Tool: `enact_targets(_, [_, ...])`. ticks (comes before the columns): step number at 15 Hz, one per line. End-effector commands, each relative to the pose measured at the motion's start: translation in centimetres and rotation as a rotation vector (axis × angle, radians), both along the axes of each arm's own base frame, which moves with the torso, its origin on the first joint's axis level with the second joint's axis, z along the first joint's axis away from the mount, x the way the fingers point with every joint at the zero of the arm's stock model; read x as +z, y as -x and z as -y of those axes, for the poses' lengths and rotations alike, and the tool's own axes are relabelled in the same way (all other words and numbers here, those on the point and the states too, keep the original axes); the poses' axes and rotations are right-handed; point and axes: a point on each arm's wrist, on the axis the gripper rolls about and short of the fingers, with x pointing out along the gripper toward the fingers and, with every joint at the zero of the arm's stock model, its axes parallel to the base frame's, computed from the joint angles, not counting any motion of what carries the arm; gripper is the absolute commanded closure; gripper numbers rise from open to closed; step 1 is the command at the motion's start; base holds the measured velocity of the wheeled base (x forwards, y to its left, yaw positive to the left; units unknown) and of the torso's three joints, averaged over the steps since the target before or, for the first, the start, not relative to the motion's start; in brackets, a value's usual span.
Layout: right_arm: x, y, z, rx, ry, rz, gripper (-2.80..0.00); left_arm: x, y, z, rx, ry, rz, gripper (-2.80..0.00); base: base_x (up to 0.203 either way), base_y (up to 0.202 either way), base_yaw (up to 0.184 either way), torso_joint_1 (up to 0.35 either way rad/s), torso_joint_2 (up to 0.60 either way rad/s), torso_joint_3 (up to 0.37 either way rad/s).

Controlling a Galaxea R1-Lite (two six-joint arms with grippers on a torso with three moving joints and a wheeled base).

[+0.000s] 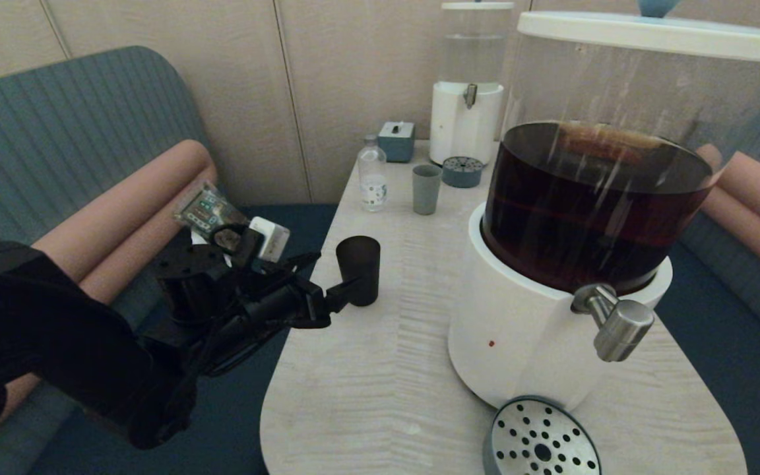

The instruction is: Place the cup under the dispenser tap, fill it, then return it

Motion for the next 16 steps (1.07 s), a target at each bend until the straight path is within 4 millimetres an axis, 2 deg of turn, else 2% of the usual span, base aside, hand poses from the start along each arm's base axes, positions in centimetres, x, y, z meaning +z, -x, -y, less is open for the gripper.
enact_targets(1, [-0.3, 0.0, 0.0, 0.001, 0.001, -0.006, 0.0, 3.6, 1.9, -0.7, -0.002, 0.04, 0.104, -2.8, 0.0, 0.0, 0.0, 0.0, 0.0, 0.0])
enact_targets(3, [-0.3, -0.1, 0.0, 0.001, 0.001, -0.007, 0.0, 6.1, 3.5, -1.3, -0.002, 0.072, 0.174, -2.8, 0.0, 0.0, 0.0, 0.0, 0.0, 0.0])
enact_targets(4, [-0.3, -0.1, 0.0, 0.001, 0.001, -0.007, 0.0, 6.9, 4.4, -1.6, -0.001, 0.081, 0.195, 0.0, 0.0, 0.0, 0.0, 0.0, 0.0, 0.0])
enact_targets(7, [-0.3, -0.1, 0.0, 0.0, 0.001, -0.007, 0.0, 7.8, 7.0, -2.6, 0.001, 0.098, 0.215, 0.0, 0.0, 0.0, 0.0, 0.0, 0.0, 0.0])
enact_targets(12, [-0.3, -0.1, 0.0, 0.001, 0.001, -0.007, 0.0, 10.9, 11.3, -4.5, 0.088, 0.198, 0.302, 0.0, 0.0, 0.0, 0.0, 0.0, 0.0, 0.0])
enact_targets(14, [-0.3, -0.1, 0.0, 0.0, 0.001, -0.007, 0.0, 10.0, 12.7, -5.4, 0.115, 0.193, 0.278, 0.0, 0.0, 0.0, 0.0, 0.0, 0.0, 0.0])
enact_targets(16, [-0.3, -0.1, 0.0, 0.001, 0.001, -0.007, 0.0, 10.7, 14.3, -6.3, 0.135, 0.208, 0.309, 0.0, 0.0, 0.0, 0.0, 0.0, 0.0, 0.0])
